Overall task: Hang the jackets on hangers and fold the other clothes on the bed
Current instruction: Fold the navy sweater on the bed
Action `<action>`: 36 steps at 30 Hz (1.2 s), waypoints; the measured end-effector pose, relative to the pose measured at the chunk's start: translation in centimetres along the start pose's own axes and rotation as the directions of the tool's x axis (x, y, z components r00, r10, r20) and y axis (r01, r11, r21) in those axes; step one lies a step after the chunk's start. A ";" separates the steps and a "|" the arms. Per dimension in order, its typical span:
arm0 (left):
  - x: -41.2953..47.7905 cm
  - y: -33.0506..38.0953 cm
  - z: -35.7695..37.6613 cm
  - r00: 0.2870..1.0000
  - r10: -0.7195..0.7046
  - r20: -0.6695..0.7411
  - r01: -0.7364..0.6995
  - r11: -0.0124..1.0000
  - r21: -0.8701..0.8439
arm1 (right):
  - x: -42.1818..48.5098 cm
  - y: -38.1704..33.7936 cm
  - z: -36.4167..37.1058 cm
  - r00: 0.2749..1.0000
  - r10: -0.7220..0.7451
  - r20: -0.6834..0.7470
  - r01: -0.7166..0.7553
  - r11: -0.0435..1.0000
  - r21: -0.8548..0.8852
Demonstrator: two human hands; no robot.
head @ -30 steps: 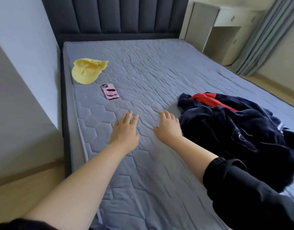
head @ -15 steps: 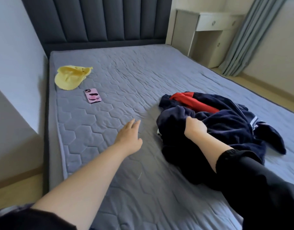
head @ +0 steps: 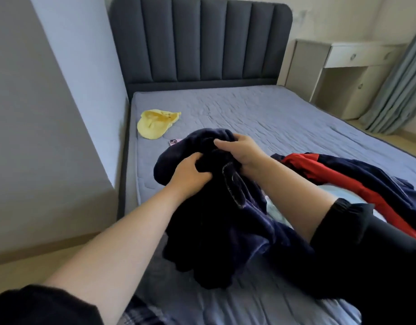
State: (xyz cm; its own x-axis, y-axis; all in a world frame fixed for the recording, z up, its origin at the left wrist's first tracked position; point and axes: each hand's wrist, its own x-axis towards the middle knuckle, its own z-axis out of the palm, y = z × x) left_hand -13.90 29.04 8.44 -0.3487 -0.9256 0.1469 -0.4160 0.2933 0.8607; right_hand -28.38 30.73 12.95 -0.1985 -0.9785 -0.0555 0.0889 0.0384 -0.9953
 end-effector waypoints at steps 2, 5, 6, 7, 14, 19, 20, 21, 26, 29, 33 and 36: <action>0.1 -0.2 -2.7 0.995 -0.031 -0.098 0.023 0.997 -0.076 | 0.6 -0.5 1.7 0.999 -0.046 -0.021 0.047 0.997 0.066; -0.1 -2.3 -5.2 0.937 -0.195 -0.291 0.142 0.971 -0.194 | 2.5 0.0 2.3 0.985 -0.064 -0.160 0.066 0.998 0.007; -0.3 -3.5 -5.7 0.902 -0.274 -0.334 0.222 0.957 -0.186 | 3.1 0.9 1.9 0.986 -0.040 -0.163 0.031 0.998 -0.060; -0.6 -4.9 -5.9 0.879 -0.336 -0.338 0.305 0.942 -0.142 | 3.5 2.1 1.3 0.989 0.003 -0.150 -0.029 0.985 -0.173; -3.5 -11.7 -1.0 0.913 -0.371 0.167 0.262 0.850 0.457 | -0.4 14.1 -2.1 0.871 0.461 0.172 -0.032 0.401 -0.916; -5.1 -14.1 2.6 0.848 -0.437 0.300 0.148 0.738 0.658 | -2.1 20.8 -2.2 0.918 0.392 0.053 -0.088 0.335 -0.938; -5.4 -14.4 2.7 0.857 -0.439 0.268 0.149 0.710 0.688 | -2.1 21.2 -2.2 0.932 0.362 -0.003 -0.165 0.417 -0.894; -5.6 -14.7 2.7 0.873 -0.428 0.236 0.152 0.697 0.701 | -2.0 21.5 -1.9 0.946 0.322 -0.030 -0.195 0.495 -0.847; -5.2 -15.4 0.1 0.981 -0.191 -0.008 0.182 0.920 0.347 | -1.6 19.6 -0.5 0.856 0.310 0.414 0.246 0.460 -0.853; -4.7 -15.8 -1.2 0.991 0.133 -0.020 -0.088 0.754 0.651 | -1.4 18.1 -1.4 0.497 0.657 0.567 -0.133 0.703 -0.699; -4.3 -14.9 0.2 0.842 0.221 0.491 -0.539 0.324 0.778 | 0.4 19.3 -2.7 0.735 0.629 0.253 -0.448 0.731 -0.515; -4.5 -14.8 1.2 0.871 0.047 0.489 -0.466 0.395 0.792 | 1.6 21.3 -3.6 0.899 0.344 -0.270 -0.437 0.706 -0.557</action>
State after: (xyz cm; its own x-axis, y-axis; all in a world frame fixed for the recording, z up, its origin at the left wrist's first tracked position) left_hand -7.17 29.12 -5.52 -0.7337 -0.6758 -0.0698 -0.6671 0.7361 -0.1143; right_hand -30.28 30.69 -8.64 -0.4114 -0.8124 -0.4133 -0.3945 0.5675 -0.7227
